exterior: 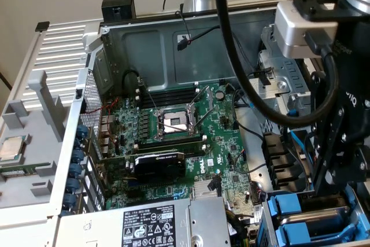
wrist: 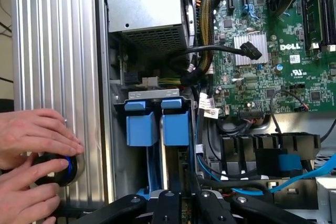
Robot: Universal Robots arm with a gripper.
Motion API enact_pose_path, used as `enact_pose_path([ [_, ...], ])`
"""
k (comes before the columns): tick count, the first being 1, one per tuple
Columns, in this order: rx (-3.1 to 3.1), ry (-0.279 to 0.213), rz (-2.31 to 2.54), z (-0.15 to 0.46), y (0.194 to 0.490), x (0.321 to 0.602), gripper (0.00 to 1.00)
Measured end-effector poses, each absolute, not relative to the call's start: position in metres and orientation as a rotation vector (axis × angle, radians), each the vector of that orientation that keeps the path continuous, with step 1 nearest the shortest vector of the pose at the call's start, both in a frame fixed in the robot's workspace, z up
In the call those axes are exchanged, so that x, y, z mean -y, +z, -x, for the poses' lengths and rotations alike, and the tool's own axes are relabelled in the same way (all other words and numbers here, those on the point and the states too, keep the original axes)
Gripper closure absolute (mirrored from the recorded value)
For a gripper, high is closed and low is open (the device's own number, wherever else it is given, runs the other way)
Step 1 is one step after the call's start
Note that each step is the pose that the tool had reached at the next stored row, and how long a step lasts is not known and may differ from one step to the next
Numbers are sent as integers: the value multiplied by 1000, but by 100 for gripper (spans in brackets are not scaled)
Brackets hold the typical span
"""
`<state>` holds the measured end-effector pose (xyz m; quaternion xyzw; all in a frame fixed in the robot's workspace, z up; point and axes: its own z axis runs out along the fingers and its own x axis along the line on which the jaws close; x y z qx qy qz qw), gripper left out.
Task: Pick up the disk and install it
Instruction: 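Insert the first disk wire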
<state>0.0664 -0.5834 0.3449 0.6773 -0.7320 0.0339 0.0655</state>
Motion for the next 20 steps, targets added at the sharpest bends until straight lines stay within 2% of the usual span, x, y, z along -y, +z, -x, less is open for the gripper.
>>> enact_pose_path([
  [6, 2229, 56, -2065, -66, 345, 590, 83],
  [20, 2230, 55, -2066, -66, 342, 590, 83],
])
